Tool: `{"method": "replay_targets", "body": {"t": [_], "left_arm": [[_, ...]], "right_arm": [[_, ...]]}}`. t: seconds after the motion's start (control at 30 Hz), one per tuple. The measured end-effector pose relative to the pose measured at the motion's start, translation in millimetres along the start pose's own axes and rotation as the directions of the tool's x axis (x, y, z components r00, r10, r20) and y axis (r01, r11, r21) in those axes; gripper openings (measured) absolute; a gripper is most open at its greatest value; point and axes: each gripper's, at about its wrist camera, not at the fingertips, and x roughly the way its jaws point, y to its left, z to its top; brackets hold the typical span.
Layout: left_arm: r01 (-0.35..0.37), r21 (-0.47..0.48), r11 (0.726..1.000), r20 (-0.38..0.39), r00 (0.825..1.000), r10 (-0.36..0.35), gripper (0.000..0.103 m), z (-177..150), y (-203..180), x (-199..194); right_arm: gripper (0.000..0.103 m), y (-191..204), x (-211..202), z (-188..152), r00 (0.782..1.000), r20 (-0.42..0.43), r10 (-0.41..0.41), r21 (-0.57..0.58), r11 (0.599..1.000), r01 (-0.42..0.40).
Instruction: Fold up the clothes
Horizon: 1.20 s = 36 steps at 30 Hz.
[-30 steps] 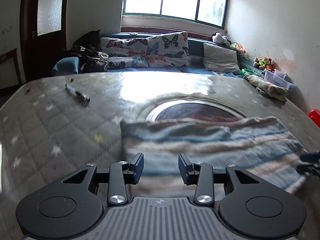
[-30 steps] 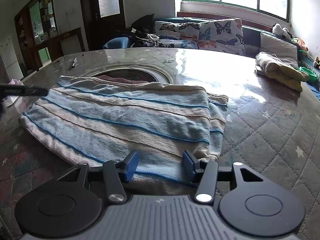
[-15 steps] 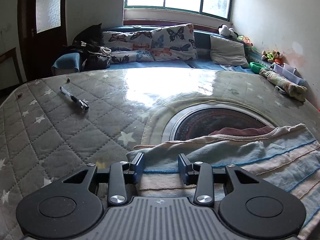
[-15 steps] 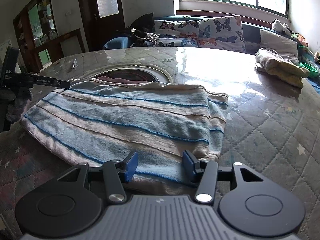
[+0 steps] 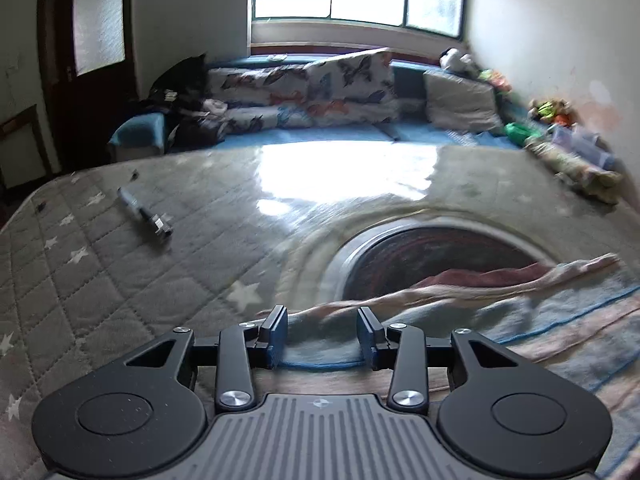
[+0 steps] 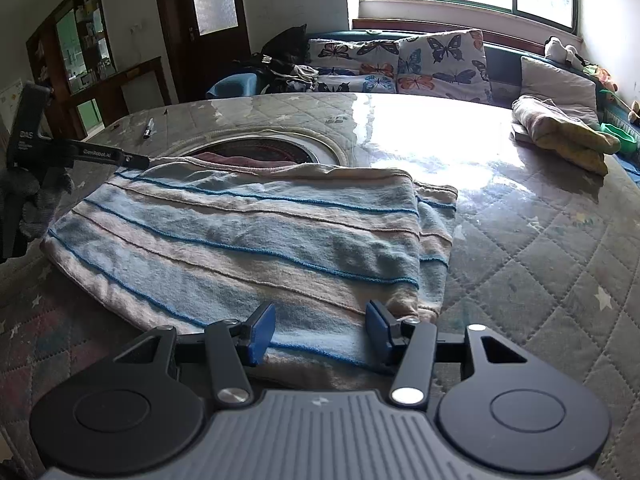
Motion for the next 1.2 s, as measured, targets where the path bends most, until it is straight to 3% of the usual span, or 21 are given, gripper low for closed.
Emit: {"method": "replay_targets", "body": {"t": [0.17,0.43,0.7,0.87,1.2], "left_arm": [[0.036,0.041,0.999,-0.026,0.999,-0.035,0.041,1.2,-19.3,10.5],[0.001,0.003,1.0,-0.04,0.999,-0.001,0.041,3.3,-16.0,25.6],[-0.006,-0.036,0.999,0.005,1.0,0.007,0.041,-7.9,-7.8,-12.7],[-0.034,-0.066,0.997,-0.014,0.999,0.033,0.046,-27.7,-3.8,-36.9],[-0.092,-0.194,0.977,-0.047,0.995,0.085,0.056,-72.6,4.6,-85.6]], "right_arm": [[0.052,0.5,0.4,-0.2,1.0,0.002,-0.002,0.001,1.0,0.002],[0.052,-0.7,0.5,-0.3,1.0,0.002,0.0,0.005,1.0,0.0],[0.052,-4.9,-0.9,16.2,0.999,0.036,0.011,0.021,1.0,-0.012],[0.052,-9.0,17.5,21.5,1.0,0.004,0.002,0.006,1.0,-0.002],[0.052,-9.9,14.7,14.0,1.0,0.017,-0.004,0.008,1.0,0.004]]}}
